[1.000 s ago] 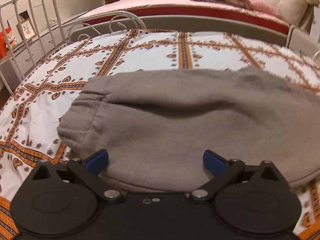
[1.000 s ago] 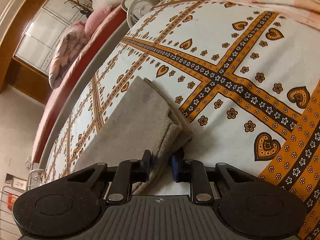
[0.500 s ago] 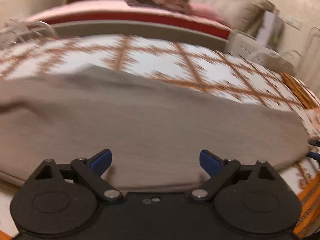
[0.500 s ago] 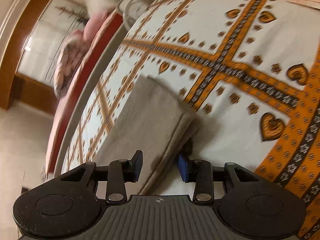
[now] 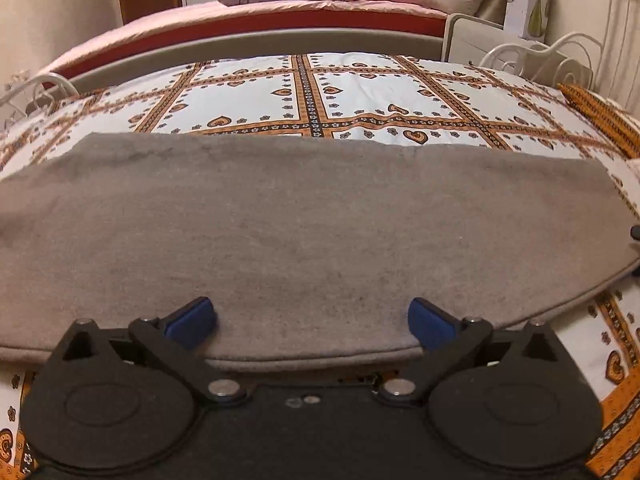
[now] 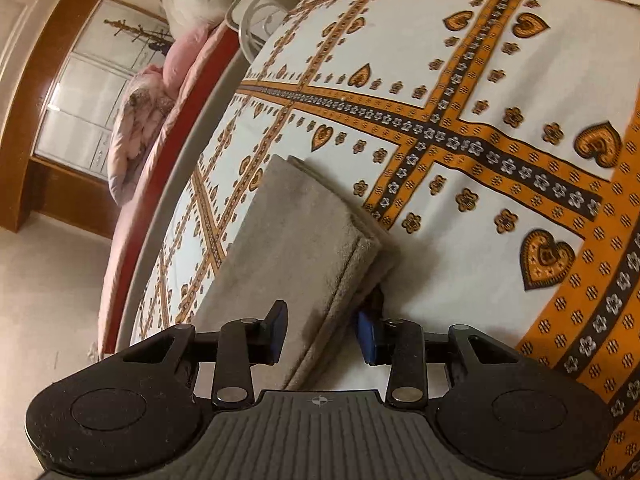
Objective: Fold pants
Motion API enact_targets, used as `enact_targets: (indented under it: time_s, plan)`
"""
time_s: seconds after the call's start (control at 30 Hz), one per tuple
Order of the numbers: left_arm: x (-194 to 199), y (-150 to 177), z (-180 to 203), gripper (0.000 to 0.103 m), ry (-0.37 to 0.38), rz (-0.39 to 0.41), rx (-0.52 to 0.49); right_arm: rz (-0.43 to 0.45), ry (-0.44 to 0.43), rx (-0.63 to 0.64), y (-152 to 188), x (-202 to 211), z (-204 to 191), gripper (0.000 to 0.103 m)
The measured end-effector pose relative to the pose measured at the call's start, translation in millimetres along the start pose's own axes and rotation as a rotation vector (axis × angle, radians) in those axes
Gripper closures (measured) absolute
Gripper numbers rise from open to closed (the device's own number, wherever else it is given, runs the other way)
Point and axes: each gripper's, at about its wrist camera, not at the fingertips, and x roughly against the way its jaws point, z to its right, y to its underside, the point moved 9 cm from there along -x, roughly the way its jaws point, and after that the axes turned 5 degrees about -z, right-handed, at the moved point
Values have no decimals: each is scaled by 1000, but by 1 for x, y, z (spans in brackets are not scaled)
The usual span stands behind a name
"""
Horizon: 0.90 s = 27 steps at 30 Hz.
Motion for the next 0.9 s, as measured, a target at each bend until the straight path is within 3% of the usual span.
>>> enact_targets:
  time_s: [0.13, 0.2, 0.23, 0.3, 0.4, 0.53, 0.67, 0.8, 0.9]
  plan:
    - [-1, 0, 4, 6, -22, 20, -10, 17, 42, 38, -2, -7, -3, 65]
    - [1, -1, 2, 6, -3, 35, -20, 32, 90, 82, -3, -8, -11, 95]
    - [4, -2, -2, 6, 28, 39, -21, 41, 97, 117, -2, -7, -19, 95]
    - [16, -8, -28, 10, 45, 67, -43, 90, 101, 208, 0, 0, -44, 95]
    - [37, -19, -108, 9, -44, 156, -75, 159, 73, 446, 25, 9, -108, 95]
    - [63, -25, -255, 8, -223, 168, -24, 176, -5, 635, 82, -5, -184, 95]
    - [100, -15, -391, 7, -356, 184, 164, 134, -81, 726, 148, -42, -243, 95]
    - [116, 11, -464, 7, -392, 195, 332, 40, -121, 879, 243, -99, -294, 95]
    - [112, 27, -487, 7, -349, 133, 406, -103, -142, 1048, 341, -156, -306, 94]
